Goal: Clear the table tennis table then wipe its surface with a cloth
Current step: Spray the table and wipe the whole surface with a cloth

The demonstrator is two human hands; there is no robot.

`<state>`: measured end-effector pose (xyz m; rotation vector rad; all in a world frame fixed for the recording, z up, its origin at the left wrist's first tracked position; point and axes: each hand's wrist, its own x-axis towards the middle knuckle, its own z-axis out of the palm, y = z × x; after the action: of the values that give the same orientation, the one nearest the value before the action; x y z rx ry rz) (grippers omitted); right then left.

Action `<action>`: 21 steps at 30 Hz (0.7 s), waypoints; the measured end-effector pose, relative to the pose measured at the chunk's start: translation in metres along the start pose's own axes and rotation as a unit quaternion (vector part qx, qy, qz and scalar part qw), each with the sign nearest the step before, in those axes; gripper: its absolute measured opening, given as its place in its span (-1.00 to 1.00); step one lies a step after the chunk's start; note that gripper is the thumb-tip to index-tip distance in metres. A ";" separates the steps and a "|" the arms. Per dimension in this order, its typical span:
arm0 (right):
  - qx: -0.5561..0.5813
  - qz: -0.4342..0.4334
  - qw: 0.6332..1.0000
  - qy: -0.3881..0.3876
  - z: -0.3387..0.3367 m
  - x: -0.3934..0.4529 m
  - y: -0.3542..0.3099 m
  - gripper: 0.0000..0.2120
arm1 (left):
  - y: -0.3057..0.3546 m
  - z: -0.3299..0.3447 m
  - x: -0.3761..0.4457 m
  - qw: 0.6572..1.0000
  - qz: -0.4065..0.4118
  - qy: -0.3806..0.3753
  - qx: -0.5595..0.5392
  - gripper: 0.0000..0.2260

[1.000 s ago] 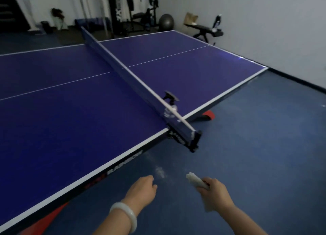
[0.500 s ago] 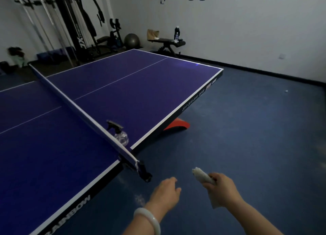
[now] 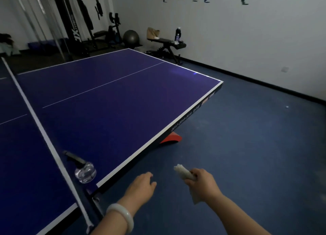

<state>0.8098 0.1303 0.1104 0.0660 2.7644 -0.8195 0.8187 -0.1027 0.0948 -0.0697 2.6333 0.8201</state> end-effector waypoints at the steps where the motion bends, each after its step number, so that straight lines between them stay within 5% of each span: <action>1: -0.005 -0.013 1.000 -0.008 -0.001 0.014 -0.003 -0.87 | 0.000 -0.003 0.009 1.000 -0.009 0.006 -0.004 -0.63; 10: -0.052 -0.165 0.978 -0.120 -0.008 0.144 -0.045 -0.89 | -0.021 -0.022 0.050 0.971 -0.177 0.131 -0.090 -0.61; 21: -0.080 -0.323 0.898 -0.286 0.065 0.210 -0.142 -0.84 | -0.058 -0.029 0.017 0.822 -0.417 0.345 -0.178 -0.64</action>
<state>0.6056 -0.0303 0.0793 -1.0044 2.2505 -0.5971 0.8022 -0.1657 0.0788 -1.7711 2.5101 1.0340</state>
